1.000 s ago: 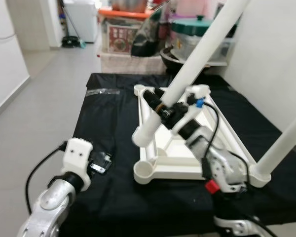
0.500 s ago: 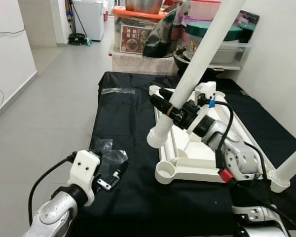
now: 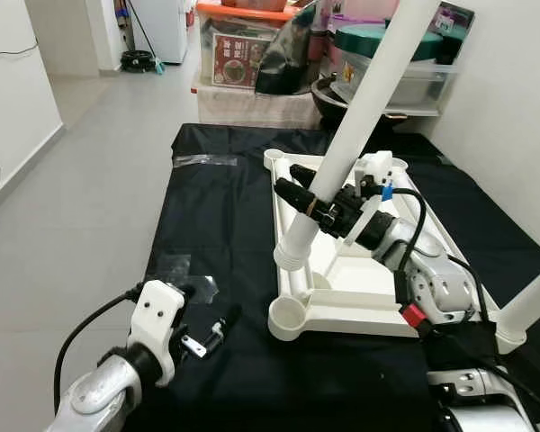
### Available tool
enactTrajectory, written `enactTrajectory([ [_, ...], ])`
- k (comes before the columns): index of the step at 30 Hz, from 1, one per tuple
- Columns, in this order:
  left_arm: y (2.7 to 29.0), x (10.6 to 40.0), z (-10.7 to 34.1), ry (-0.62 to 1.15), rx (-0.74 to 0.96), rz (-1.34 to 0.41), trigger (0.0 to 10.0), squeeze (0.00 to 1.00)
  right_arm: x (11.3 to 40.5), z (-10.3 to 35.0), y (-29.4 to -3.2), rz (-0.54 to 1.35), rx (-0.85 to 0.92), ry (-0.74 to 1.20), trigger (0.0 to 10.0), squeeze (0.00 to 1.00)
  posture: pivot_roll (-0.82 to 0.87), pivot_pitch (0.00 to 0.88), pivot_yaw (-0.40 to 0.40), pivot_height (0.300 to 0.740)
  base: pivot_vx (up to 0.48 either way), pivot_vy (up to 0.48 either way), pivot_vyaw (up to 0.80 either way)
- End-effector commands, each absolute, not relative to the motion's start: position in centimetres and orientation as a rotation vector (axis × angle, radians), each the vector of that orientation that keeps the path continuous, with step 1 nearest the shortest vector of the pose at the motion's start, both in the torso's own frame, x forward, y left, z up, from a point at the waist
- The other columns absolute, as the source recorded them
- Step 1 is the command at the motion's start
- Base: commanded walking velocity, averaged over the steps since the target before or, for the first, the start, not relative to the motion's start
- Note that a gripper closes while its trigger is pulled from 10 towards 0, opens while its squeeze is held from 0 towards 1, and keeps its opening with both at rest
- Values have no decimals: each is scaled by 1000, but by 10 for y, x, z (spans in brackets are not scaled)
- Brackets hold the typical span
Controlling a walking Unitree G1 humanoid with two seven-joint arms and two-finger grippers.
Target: Building children table
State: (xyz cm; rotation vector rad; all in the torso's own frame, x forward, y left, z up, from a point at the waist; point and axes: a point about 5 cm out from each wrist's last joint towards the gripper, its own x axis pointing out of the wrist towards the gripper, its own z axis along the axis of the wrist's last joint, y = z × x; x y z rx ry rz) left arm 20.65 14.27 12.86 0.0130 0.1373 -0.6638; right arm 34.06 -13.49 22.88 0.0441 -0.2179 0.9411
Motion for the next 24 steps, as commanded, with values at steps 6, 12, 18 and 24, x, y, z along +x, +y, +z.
enactTrajectory([
  [6,144,196,123,199,-22,-744,10000,0,339,224,-140,1046,-7,-187,0,0,79,0,-92,740,0,0,0],
  [12,143,194,123,210,-10,-780,10000,0,338,217,-137,1112,-4,-151,0,0,88,0,-94,740,0,0,0],
  [18,143,192,123,226,-5,-802,10000,0,334,203,-137,1153,12,-120,0,0,91,0,-92,740,0,0,0],
  [24,142,192,122,234,-10,-816,10000,0,332,190,-128,1177,34,-98,0,0,89,0,-86,740,0,0,0],
])
